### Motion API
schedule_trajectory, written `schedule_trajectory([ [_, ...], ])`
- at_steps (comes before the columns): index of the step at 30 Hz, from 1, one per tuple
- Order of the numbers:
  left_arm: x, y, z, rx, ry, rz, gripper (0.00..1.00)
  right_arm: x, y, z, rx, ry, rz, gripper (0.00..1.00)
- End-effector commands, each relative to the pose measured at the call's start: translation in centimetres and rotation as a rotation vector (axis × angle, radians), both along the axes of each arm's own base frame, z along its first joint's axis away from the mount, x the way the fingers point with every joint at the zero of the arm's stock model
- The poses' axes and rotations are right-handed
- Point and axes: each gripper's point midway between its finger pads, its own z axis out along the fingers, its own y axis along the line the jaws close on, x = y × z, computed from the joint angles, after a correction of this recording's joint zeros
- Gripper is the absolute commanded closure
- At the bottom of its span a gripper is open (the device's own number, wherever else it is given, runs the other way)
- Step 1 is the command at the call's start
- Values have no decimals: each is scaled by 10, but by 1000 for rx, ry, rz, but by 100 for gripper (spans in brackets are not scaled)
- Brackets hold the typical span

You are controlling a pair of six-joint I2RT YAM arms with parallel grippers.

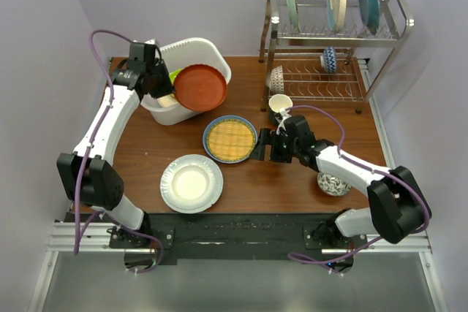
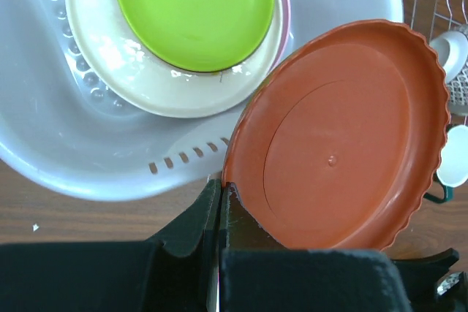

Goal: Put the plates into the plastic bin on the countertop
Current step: Place the plate in the plastic bin.

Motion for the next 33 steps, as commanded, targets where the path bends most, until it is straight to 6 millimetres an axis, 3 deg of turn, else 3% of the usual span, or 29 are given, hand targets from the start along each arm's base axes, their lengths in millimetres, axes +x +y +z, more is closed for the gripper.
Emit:
schedule_trajectory([
  [1,27,8,8,-71,-46,2,100,2,-1,-7,-4,4,-5,7],
  [15,90,31,-2,-78,-48,57,100,2,-1,-19,-25,27,3,7],
  [33,129,71,-43,-99,-26,212,100,0,0,-29,-31,51,10,7],
])
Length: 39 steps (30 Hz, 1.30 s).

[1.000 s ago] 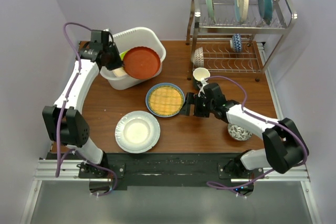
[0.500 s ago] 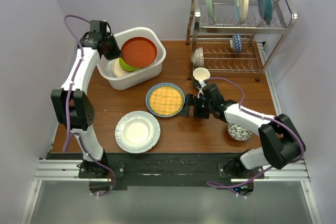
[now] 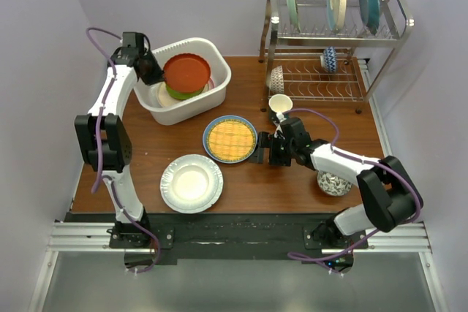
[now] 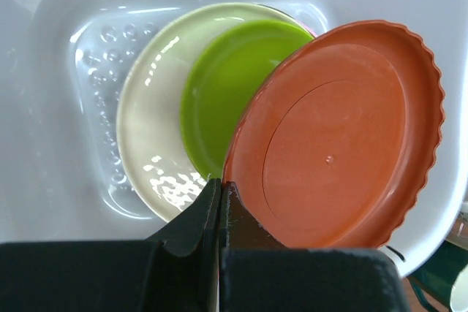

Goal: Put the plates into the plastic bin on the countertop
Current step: Place the plate in the plastic bin.

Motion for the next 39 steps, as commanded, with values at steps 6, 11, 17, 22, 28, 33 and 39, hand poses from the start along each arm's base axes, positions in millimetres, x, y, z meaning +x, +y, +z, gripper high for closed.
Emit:
schedule_trajectory([
  [6,29,19,-4,-18,-46,76,100,3,1,0,10,-20,11,7],
  [11,28,23,-11,-8,-40,93,100,3,1,-1,7,-19,10,7],
  [17,26,24,-15,-4,-28,90,100,3,1,-2,5,-15,12,7],
  [22,24,21,-19,0,-17,63,46,3,2,-1,9,-18,17,7],
  [28,17,33,2,45,-50,110,24,3,2,1,11,-21,15,7],
  [33,7,30,53,46,-171,101,23,4,2,5,18,-29,9,7],
  [39,-22,13,99,60,-276,42,21,8,5,12,32,-41,6,7],
])
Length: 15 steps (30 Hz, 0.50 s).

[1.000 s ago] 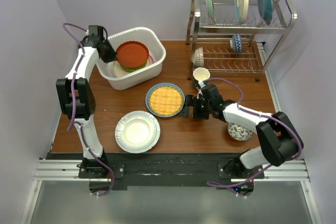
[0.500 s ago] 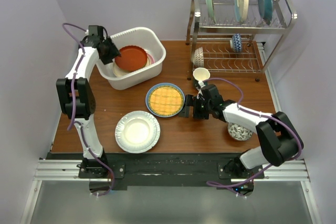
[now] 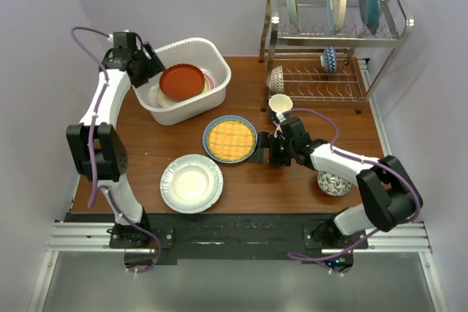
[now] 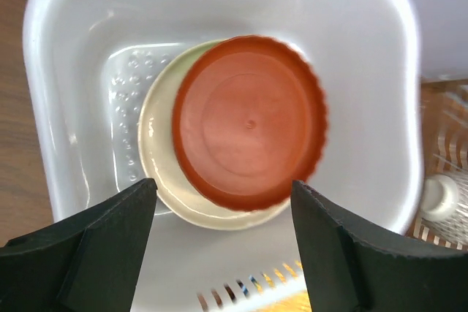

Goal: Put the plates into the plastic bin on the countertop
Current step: Place the plate in the plastic bin.

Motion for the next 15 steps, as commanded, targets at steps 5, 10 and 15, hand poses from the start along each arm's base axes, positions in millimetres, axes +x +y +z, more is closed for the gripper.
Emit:
schedule_trajectory([
  [5,-53,-57,77,73,-198,-157,21,11,6,19,38,-51,3,7],
  [10,-97,-90,67,58,-199,-222,21,11,7,24,47,-59,2,7],
  [15,-131,-105,56,39,-186,-276,23,12,8,28,59,-63,-6,8],
])
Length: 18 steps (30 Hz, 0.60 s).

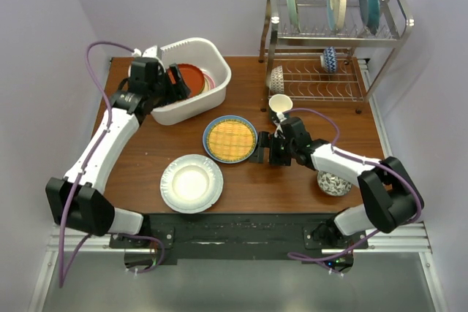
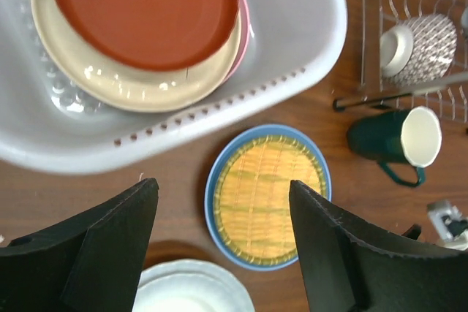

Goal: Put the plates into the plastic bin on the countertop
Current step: Place the plate in the plastic bin, then pick up the plate at the center of the board.

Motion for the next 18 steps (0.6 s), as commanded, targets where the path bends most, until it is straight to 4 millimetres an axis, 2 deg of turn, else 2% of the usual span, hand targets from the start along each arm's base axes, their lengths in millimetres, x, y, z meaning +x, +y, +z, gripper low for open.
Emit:
schedule_trajectory([
  [1,-27,-10,3,-17,-33,-51,25,12,9,26,62,-56,-5,8],
  [6,-52,-33,-22,-4,22,-130,27,21,19,39,103,-68,-11,9],
  [9,-66,-49,-46,-10,65,-162,27,28,21,47,107,-85,-14,10],
  [18,-81,-89,-101,-19,183,-218,28,53,35,61,125,-107,-18,13],
])
